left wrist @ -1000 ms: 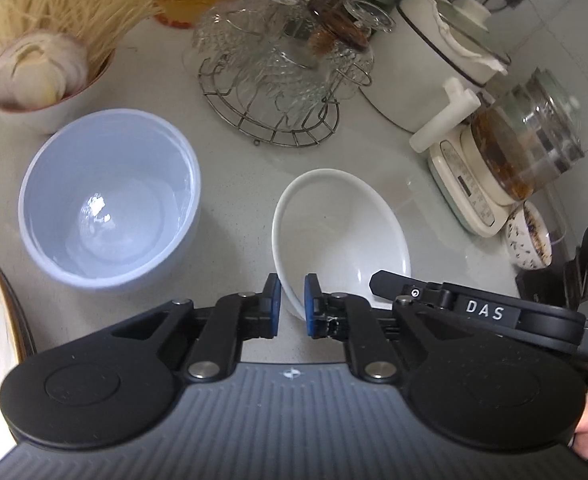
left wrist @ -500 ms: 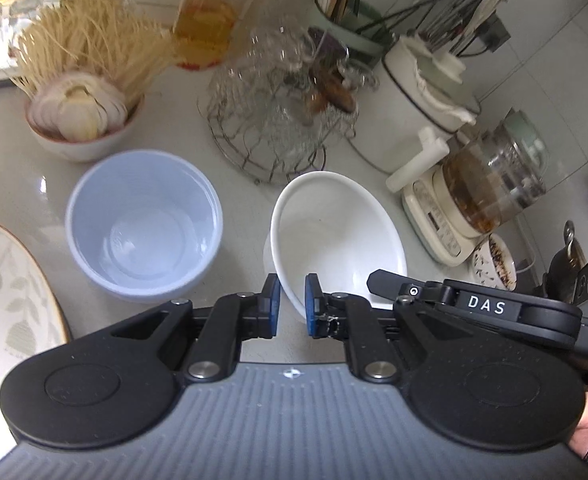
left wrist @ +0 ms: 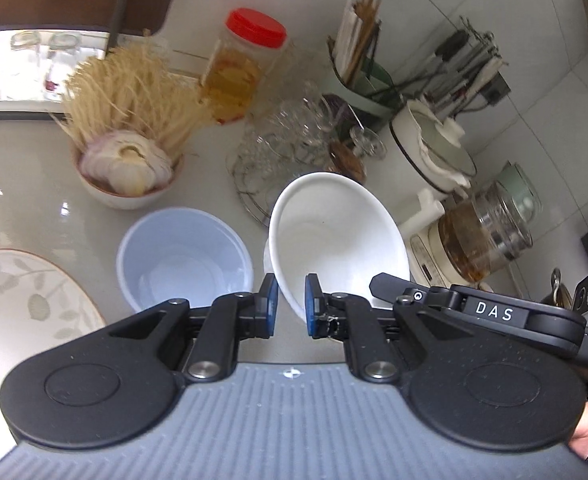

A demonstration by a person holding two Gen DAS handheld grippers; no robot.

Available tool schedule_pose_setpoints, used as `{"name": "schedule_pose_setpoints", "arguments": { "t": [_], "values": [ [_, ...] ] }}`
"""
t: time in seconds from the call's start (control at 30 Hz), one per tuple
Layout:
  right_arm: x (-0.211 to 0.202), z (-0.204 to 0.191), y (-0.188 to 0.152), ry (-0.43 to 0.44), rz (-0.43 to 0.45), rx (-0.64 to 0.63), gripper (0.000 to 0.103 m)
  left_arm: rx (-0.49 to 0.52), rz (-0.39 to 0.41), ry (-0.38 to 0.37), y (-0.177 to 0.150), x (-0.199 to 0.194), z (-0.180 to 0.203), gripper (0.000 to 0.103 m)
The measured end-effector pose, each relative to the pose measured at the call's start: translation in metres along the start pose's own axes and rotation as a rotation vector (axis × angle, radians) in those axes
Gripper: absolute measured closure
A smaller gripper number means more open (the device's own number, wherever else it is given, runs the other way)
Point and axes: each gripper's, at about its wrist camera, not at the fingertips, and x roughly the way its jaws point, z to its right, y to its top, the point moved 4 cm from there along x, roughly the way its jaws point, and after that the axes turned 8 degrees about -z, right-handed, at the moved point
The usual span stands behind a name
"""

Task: Organize plates and bowls
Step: 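Lift the white bowl, lower it into the blue bowls, open both grippers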

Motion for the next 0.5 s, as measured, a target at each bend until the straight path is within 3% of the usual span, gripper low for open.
{"name": "schedule_pose_setpoints", "arguments": {
  "t": [0.5],
  "values": [
    [0.053,-0.036,0.003,0.059,-0.106,-0.119,0.089,-0.148,0.087,0.098,-0.003,-0.009,-0.049,0.088]
  ]
}}
